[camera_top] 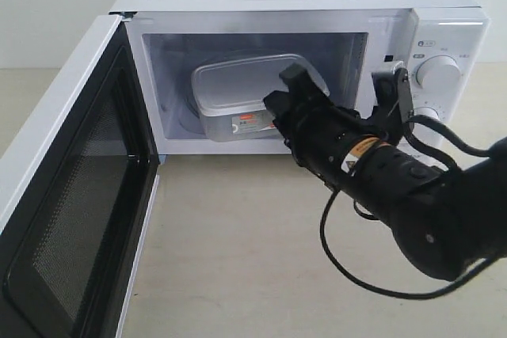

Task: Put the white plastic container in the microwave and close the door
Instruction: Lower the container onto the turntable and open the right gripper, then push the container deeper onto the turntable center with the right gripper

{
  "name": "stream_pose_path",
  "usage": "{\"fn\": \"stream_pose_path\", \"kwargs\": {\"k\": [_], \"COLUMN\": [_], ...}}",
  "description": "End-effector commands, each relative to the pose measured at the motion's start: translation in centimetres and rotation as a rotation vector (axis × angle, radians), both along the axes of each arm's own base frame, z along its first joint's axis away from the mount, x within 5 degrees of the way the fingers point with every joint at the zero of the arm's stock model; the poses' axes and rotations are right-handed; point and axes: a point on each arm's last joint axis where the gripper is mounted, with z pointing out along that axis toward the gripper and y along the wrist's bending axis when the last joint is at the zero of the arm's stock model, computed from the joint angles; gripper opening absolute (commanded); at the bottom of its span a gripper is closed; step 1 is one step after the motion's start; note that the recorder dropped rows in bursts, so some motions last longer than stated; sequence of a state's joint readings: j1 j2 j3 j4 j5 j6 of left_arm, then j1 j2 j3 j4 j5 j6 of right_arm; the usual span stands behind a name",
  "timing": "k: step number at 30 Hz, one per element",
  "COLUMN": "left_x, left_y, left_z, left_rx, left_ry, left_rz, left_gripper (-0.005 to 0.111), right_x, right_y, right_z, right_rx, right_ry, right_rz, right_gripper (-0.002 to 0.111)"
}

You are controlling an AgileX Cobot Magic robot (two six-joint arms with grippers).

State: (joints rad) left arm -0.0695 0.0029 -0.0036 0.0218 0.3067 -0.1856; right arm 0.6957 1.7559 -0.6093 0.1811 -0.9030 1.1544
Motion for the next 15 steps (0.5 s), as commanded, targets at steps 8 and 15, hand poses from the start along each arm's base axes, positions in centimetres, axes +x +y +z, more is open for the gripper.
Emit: {"fn": "stream_pose_path", "kwargs": {"k": [8, 15], "left_x": [0.0, 0.0], "left_y": [0.0, 0.0], "left_z": [-0.1, -0.1], "left_rx": [0.005, 0.005], "left_ry": [0.001, 0.001], "left_rz": [0.004, 0.004], "left_gripper": [0.004, 0.004], "right_x": [-2.5, -1.2], "right_y": [0.0, -0.2], "right_z": [-0.7, -1.3], "right_rx": [-0.792, -0.902], "right_ry": [-0.488, -0.570], "right_rz": [0.324, 0.221], "right_gripper": [0.000, 0.000]}}
